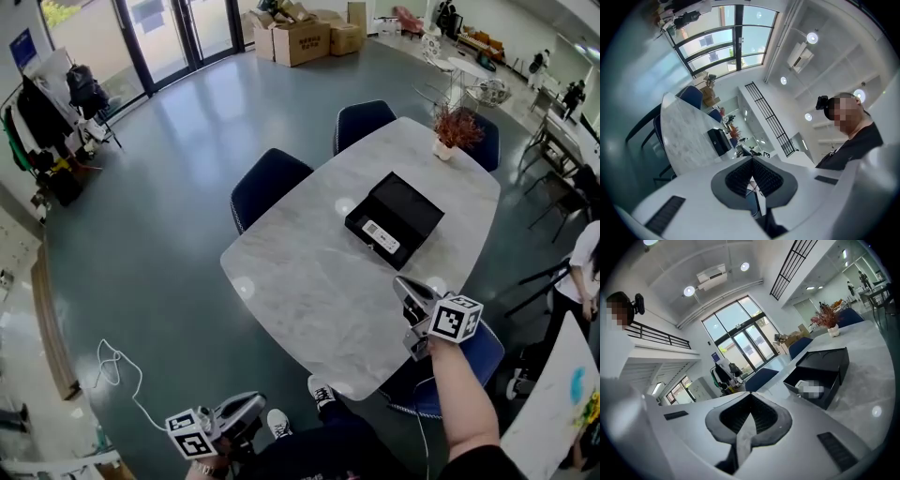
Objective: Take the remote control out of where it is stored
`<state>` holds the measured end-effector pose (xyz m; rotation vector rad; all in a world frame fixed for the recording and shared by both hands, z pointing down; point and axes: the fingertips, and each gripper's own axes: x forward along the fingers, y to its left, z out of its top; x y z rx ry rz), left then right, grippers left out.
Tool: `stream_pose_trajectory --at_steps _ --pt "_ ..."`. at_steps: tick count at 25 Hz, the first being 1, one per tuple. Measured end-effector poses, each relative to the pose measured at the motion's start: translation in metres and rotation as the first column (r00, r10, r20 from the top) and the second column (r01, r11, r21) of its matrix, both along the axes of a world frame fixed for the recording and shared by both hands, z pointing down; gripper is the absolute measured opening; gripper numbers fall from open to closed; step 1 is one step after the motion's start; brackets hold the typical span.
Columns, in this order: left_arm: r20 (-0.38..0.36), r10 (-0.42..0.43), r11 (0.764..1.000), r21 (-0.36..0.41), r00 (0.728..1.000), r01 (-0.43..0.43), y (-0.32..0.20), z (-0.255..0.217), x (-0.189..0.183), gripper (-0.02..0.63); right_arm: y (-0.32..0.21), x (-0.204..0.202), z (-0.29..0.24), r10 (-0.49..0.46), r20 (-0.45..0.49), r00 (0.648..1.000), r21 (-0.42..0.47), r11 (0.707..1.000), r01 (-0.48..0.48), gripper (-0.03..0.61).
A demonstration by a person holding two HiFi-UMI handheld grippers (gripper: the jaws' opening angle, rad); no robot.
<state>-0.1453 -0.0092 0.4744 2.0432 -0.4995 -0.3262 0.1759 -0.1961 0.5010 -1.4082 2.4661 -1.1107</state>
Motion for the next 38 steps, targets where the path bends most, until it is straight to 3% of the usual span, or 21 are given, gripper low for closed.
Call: stream_pose_trajectory --at_steps 10,17,19,21,26,31,34,38 --pt "0.019 -0.034 0.999 -0.029 0.999 0.035 -0.017 0.004 0.02 0.006 -0.092 0.058 0.051 -0.056 -0.237 0.97 -0.149 0.989 0.021 0.011" --pt "0.026 -0.072 0.995 -0.07 0.997 0.073 -0.013 0.016 0.023 0.006 -0.14 0.085 0.092 -0.159 -0.409 0.899 -0.268 0.962 0.048 0.019" --pt "0.034 -0.08 0.993 -0.079 0.996 0.083 -0.012 0.019 0.023 0.006 -0.151 0.089 0.101 -0.196 -0.438 0.877 -0.298 0.952 0.064 0.071" --pt "0.042 -0.092 0.991 -0.09 0.995 0.096 -0.011 0.022 0.021 0.006 -0.16 0.093 0.109 -0.236 -0.473 0.849 -0.328 0.941 0.079 0.083" --pt "0.053 -0.119 0.985 -0.119 0.991 0.125 -0.008 0.032 0.021 0.006 -0.175 0.098 0.133 -0.296 -0.473 0.83 -0.411 0.907 0.09 0.098" --pt "0.055 -0.138 0.979 -0.141 0.989 0.145 -0.005 0.04 0.023 0.006 -0.183 0.095 0.159 -0.372 -0.507 0.778 -0.483 0.87 0.101 0.118" --pt "0.055 -0.149 0.976 -0.151 0.987 0.155 -0.005 0.043 0.022 0.006 -0.19 0.094 0.166 -0.393 -0.503 0.77 -0.511 0.854 0.103 0.124" --pt "0.06 -0.158 0.972 -0.166 0.986 0.166 -0.005 0.047 0.022 0.006 -0.191 0.09 0.177 -0.475 -0.512 0.716 -0.563 0.815 0.137 0.135"
